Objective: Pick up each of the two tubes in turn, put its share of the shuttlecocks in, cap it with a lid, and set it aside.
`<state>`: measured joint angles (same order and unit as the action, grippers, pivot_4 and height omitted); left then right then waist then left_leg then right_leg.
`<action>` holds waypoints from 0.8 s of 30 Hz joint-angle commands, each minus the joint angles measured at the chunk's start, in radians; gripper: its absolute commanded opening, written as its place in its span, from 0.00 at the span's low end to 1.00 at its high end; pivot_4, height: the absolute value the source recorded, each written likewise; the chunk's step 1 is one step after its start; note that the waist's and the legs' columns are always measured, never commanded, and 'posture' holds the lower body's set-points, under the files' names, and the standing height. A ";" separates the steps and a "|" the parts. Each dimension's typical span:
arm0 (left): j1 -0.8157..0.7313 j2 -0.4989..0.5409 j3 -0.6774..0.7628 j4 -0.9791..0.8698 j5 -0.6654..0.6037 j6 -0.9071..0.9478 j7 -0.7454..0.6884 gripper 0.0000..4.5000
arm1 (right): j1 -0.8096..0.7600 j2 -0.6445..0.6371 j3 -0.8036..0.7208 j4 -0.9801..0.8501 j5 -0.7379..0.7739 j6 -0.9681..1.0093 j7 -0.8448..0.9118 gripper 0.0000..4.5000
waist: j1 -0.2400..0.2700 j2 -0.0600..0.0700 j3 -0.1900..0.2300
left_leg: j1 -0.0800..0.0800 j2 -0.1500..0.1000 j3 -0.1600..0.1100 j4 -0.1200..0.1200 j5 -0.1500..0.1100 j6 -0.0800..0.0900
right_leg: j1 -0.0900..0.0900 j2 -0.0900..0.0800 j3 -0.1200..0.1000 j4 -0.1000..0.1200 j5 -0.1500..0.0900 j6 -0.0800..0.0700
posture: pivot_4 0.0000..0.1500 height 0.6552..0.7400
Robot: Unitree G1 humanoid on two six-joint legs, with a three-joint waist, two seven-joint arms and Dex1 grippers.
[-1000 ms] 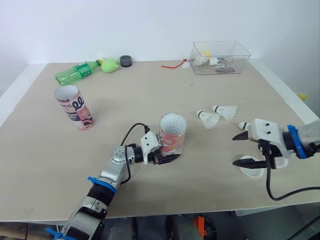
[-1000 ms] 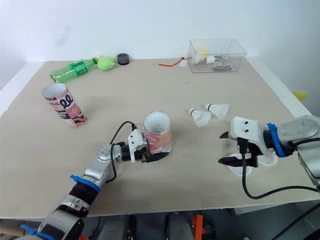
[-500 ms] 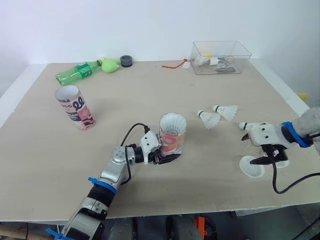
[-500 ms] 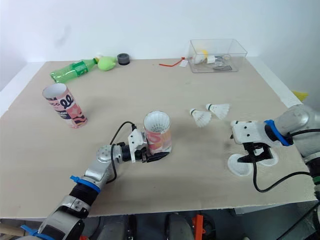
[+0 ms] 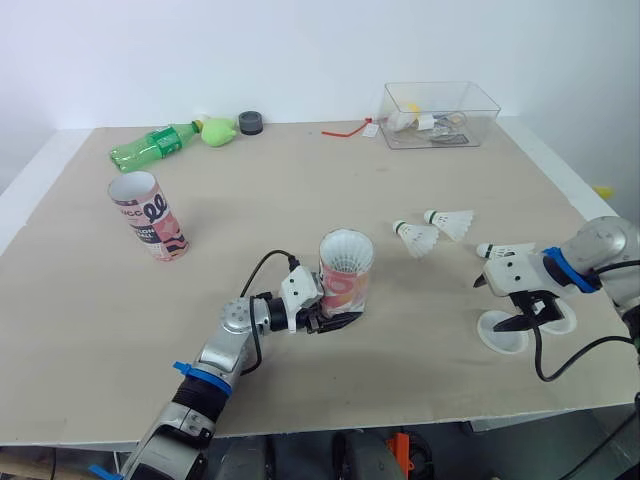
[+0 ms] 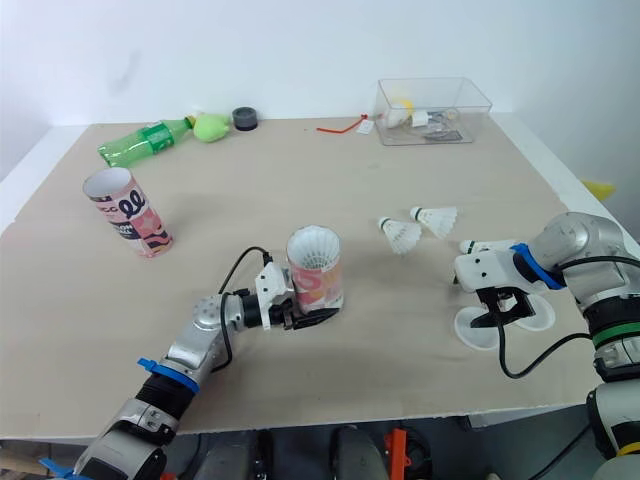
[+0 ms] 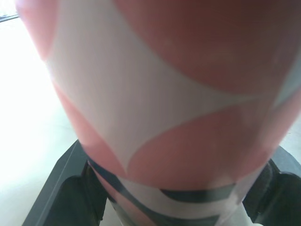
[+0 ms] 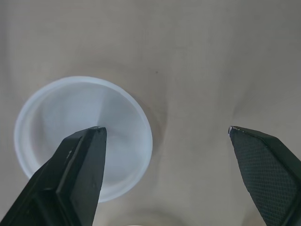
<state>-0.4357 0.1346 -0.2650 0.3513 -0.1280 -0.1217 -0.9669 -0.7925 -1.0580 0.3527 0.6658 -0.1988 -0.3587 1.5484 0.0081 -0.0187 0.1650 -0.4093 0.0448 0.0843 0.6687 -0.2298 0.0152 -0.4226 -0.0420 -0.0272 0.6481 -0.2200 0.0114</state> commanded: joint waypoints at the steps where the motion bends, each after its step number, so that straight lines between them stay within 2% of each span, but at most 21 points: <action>1: 0.023 0.006 -0.029 0.003 0.010 0.019 -0.013 0.67 | -0.035 0.010 0.007 0.041 -0.027 -0.033 0.019 0.87 | 0.000 0.000 0.000 | 0.000 0.000 0.000 0.000 0.000 0.000 | 0.000 0.000 0.000 0.000 0.000 0.000 | 1.00 1.00; 3: 0.024 0.007 -0.029 0.002 0.009 0.021 -0.010 0.67 | -0.041 0.016 0.012 0.055 -0.039 -0.048 0.018 0.70 | 0.000 0.000 0.000 | 0.001 0.000 0.001 0.000 0.000 0.000 | 0.000 0.000 0.001 0.000 0.001 0.000 | 1.00 1.00; 9: 0.019 0.008 -0.022 0.005 0.007 0.027 -0.003 0.67 | -0.027 0.022 0.026 0.070 -0.065 -0.080 0.018 0.02 | -0.001 -0.001 0.000 | 0.002 0.001 0.003 0.001 0.000 0.000 | 0.001 0.000 0.003 0.000 0.002 0.001 | 1.00 1.00; 24: -0.018 0.014 0.002 0.068 0.005 0.021 0.005 0.67 | -0.049 0.043 0.008 0.041 -0.019 -0.126 0.039 0.00 | -0.001 -0.001 -0.001 | 0.005 0.002 0.006 0.002 0.001 0.001 | 0.003 0.001 0.006 0.000 0.004 -0.002 | 1.00 1.00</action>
<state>-0.4497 0.1405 -0.2655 0.3725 -0.1321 -0.1104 -0.9688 -0.8250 -1.0312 0.3729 0.7302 -0.2491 -0.4626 1.5498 0.0073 -0.0197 0.1644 -0.4040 0.0464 0.0903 0.6708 -0.2289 0.0165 -0.4199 -0.0412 -0.0210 0.6480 -0.2162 0.0096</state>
